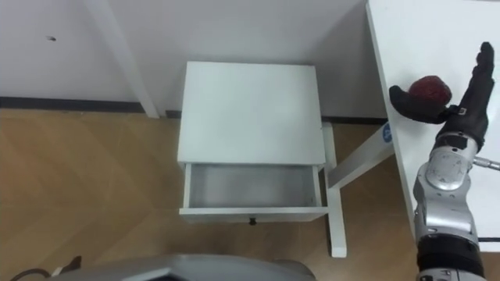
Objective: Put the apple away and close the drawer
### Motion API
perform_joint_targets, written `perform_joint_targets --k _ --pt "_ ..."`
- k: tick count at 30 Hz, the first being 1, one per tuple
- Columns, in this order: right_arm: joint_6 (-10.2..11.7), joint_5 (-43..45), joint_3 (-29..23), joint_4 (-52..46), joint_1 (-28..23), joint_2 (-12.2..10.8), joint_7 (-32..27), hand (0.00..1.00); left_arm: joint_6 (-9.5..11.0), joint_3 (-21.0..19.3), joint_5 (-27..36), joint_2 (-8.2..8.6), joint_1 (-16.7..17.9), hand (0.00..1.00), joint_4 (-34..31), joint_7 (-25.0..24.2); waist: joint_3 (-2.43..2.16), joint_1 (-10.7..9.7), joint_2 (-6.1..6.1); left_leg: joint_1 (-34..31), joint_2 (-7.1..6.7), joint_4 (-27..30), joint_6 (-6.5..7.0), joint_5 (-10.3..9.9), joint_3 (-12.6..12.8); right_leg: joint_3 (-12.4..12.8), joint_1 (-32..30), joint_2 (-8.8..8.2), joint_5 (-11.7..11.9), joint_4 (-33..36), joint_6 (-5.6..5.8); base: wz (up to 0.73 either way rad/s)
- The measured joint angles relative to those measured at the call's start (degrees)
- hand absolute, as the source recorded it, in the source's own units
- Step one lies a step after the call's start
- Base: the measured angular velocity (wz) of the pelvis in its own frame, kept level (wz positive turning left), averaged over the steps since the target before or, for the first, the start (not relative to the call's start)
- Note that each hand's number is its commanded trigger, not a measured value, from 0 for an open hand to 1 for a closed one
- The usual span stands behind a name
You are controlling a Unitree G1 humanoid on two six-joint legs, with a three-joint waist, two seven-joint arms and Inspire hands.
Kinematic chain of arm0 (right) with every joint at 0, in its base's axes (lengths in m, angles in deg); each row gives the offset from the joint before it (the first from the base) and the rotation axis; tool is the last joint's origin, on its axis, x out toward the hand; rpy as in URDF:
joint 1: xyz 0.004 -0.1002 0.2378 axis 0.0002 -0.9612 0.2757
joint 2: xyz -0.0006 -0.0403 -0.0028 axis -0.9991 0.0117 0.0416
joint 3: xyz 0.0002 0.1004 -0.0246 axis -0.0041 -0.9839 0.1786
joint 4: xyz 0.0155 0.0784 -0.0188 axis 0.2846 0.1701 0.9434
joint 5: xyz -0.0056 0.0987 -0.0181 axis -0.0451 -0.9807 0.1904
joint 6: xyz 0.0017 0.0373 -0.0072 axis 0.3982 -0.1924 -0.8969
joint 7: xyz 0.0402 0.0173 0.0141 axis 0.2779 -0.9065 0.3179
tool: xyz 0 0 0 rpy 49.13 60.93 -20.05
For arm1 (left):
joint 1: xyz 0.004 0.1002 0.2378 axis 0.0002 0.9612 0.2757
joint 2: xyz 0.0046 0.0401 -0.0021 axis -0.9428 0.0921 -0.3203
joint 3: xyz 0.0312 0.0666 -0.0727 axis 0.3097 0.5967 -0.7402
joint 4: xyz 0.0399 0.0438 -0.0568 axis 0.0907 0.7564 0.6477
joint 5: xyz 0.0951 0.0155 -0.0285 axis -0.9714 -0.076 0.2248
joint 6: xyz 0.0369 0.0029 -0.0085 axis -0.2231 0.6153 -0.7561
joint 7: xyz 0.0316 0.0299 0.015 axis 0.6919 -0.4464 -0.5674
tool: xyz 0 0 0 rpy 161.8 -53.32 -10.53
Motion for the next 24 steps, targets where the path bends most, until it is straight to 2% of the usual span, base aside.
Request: perform_joint_targets --k 18,19,20,24 --pt "-2.47 1.0 -0.03 11.49 5.68 1.49 3.78 0.0 -1.74 0.06 0.01 -0.25 0.41 0.0 0.21 -0.26 -0.12 -0.34 -0.09 -0.22 -0.12 0.12 0.0 0.01 -0.51 -0.03 0.19 -0.01 0.0 0.01 0.0 0.0" --pt "-2.52 1.02 -0.02 11.69 5.68 1.65 3.78 0.33 -1.78 0.06 0.01 -0.28 0.41 0.0 0.21 -0.27 -0.13 -0.38 -0.11 -0.25 -0.13 0.12 0.0 0.01 -0.57 -0.02 0.19 -0.01 0.0 0.01 0.0 0.04" --pt "-2.93 1.03 -0.02 11.73 5.69 1.9 3.78 1.0 -1.95 0.06 0.01 -0.31 0.43 0.0 0.26 -0.27 -0.14 -0.37 -0.15 -0.35 -0.15 0.14 0.0 0.01 -0.69 -0.01 0.19 -0.01 0.0 0.01 0.0 0.04" --pt "-3.48 1.07 -0.04 13.8 6.47 2.9 4.29 1.0 -2.41 -0.41 -0.93 -0.41 0.36 0.0 1.25 -0.62 -0.26 -0.27 -0.67 -0.42 -0.15 0.15 0.0 0.01 -0.8 -0.14 0.12 -0.01 0.0 -0.01 0.0 0.01"
